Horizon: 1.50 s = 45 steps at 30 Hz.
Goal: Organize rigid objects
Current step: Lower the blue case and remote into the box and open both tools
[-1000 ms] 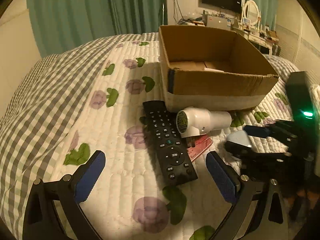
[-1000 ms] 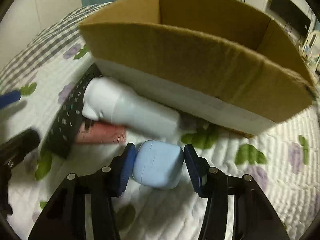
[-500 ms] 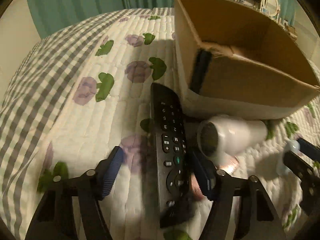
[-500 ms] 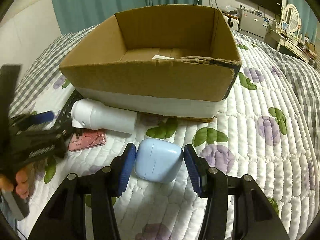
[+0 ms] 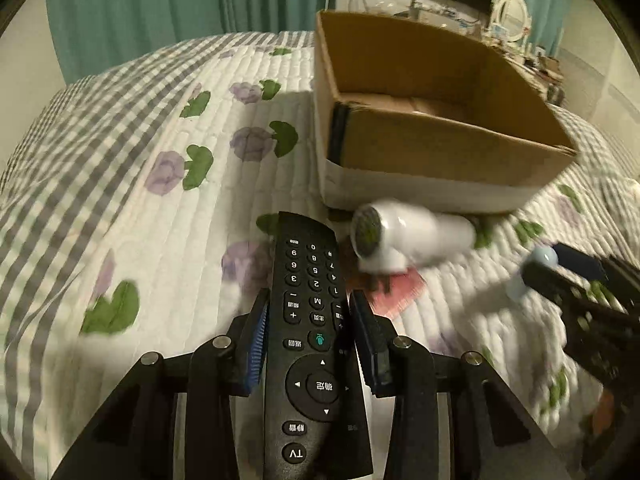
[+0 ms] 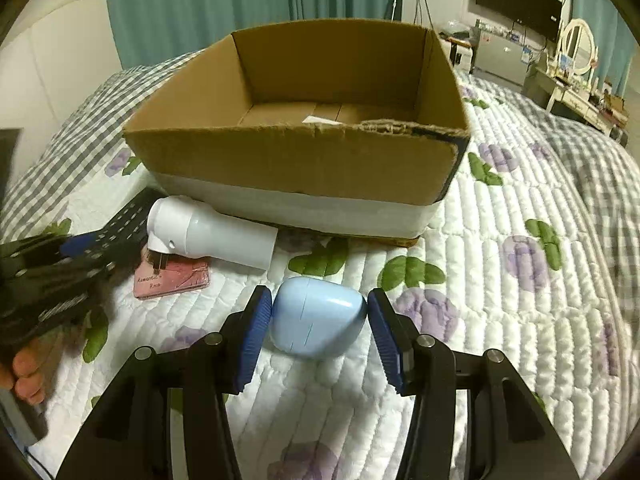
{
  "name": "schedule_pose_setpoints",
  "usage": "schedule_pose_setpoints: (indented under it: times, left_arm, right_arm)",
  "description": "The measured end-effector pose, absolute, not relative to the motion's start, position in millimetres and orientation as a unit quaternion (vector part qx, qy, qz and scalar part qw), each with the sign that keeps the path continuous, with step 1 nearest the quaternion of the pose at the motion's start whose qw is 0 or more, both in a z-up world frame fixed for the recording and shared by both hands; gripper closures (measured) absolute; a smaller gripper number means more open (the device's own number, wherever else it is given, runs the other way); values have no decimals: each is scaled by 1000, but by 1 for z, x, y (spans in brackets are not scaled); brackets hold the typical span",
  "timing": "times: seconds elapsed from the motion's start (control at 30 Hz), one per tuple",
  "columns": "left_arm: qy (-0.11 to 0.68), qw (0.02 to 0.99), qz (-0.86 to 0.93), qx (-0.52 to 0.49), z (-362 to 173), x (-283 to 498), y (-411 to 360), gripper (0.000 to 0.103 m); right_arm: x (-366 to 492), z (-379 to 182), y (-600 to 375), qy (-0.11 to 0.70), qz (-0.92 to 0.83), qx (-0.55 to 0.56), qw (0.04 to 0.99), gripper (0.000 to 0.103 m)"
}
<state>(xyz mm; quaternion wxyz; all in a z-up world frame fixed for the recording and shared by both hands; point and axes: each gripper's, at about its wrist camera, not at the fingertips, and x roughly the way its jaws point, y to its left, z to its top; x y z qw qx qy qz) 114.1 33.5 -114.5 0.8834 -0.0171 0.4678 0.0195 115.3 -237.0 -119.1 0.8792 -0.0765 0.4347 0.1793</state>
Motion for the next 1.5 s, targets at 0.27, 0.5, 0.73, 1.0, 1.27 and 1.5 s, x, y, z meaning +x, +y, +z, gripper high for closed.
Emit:
schedule_pose_setpoints:
  times: [0.27,0.5,0.73,1.0,1.27,1.5]
  left_arm:
    - [475,879,-10,-25,-110,75,26,65]
    - [441,897,-22,-27,-80,65,23,65]
    - [379,924,-36,-22,-29,80,20,65]
    - [330,942,-54,9,17,156,-2,65]
    - [347,937,-40,-6,2,248,-12,64]
    - [359,932,-39,7,-41,276,-22,62]
  right_arm:
    - [76,-93,-236,412,182,-69,890,54]
    - [59,-66,-234,386,178,-71,902,54]
    - [77,-27,-234,351,180,-64,917,54]
    - [130,27,-233,303,184,-70,932,54]
    - [197,33,-236,297,169,-69,937,54]
    - [235,2,-242,319,167,-68,930,54]
